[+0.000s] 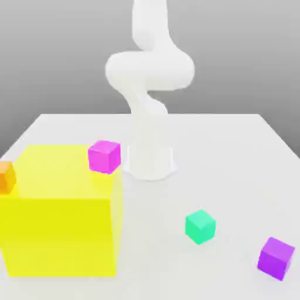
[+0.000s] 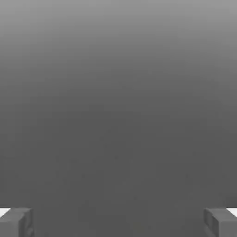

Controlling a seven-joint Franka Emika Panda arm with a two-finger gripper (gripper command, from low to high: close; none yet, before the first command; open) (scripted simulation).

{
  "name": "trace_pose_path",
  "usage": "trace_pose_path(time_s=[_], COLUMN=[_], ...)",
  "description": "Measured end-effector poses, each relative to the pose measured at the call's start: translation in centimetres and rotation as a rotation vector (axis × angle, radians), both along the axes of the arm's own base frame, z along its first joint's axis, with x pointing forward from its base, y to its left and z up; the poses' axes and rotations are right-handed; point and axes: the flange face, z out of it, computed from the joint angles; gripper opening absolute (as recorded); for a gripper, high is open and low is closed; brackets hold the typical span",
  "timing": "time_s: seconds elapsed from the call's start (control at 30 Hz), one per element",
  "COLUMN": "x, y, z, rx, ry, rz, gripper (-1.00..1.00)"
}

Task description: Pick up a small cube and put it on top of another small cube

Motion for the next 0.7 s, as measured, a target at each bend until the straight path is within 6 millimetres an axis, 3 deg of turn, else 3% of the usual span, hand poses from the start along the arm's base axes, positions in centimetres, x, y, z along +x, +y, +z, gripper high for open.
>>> trace_pose_path(time_s=[0.13,0.3,0.43,0.6,0.7], x=[3.5,4.2,1.8,-4.9,-6.0], y=[2.9,6.6,9.3,11.1,11.3], z=[-9.9,-22.4,-32.5,-45.1,-48.7], rx=[-0.023,-0.068,-0.119,-0.208,-0.221], ry=[0.143,0.317,0.465,0.665,0.693], rz=[0.100,0.225,0.333,0.477,0.502], gripper=[0.00,0.00,0.00,0.00,0.00])
